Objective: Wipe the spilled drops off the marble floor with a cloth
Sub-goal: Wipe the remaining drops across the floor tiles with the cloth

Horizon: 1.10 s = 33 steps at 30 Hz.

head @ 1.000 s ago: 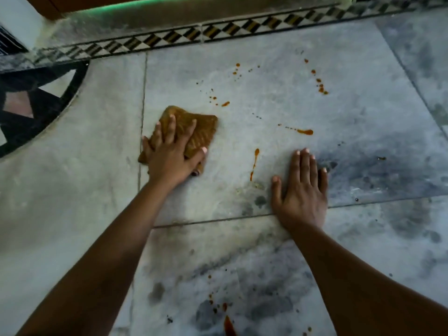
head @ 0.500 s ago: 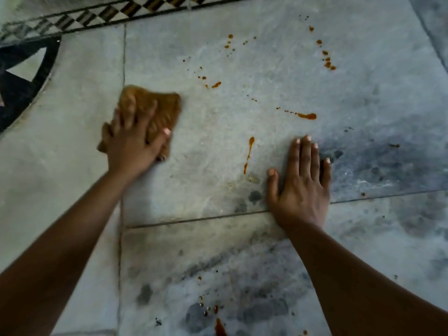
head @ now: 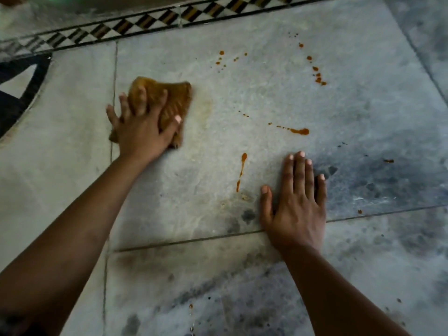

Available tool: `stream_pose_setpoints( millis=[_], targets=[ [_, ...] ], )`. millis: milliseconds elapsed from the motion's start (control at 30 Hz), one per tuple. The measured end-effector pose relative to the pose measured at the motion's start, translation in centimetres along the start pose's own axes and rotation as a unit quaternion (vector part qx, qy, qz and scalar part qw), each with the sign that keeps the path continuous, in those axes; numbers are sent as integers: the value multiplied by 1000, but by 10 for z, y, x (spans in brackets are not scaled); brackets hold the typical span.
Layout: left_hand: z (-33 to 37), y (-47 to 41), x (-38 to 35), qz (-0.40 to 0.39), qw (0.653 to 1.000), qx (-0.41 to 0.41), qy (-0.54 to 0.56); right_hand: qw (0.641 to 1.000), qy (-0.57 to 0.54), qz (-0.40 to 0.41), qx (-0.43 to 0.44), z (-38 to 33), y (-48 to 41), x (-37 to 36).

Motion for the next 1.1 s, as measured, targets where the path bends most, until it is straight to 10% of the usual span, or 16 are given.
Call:
stream_pose_setpoints(
  millis=[167,400,667,933,1100],
  targets=[
    [75,-57,2,-19,993,64,93,1000,3,-3,4,1,2,1],
    [39,22,-8,22,986,-160,37,1000,0,2,1,0,1,2],
    [70,-86,3,-38,991,84,98,1000,-3,-2,-4,0,1,1],
    [18,14,2,30,979,-201,-5,1000,-11,-11,-5,0,0,3],
    [14,-97,2,7,999,39,15,1000,-22,-12,-8,0,-1,4]
  ],
)
Point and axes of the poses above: each hand's wrist, its own y-axis away from the middle knuckle, its own x-axis out of the back of the hand, z = x × y, the point moved 1 cm from there along -y, towards the middle knuckle, and after that the axes turned 11 degrees about x, right-handed, at the moved point
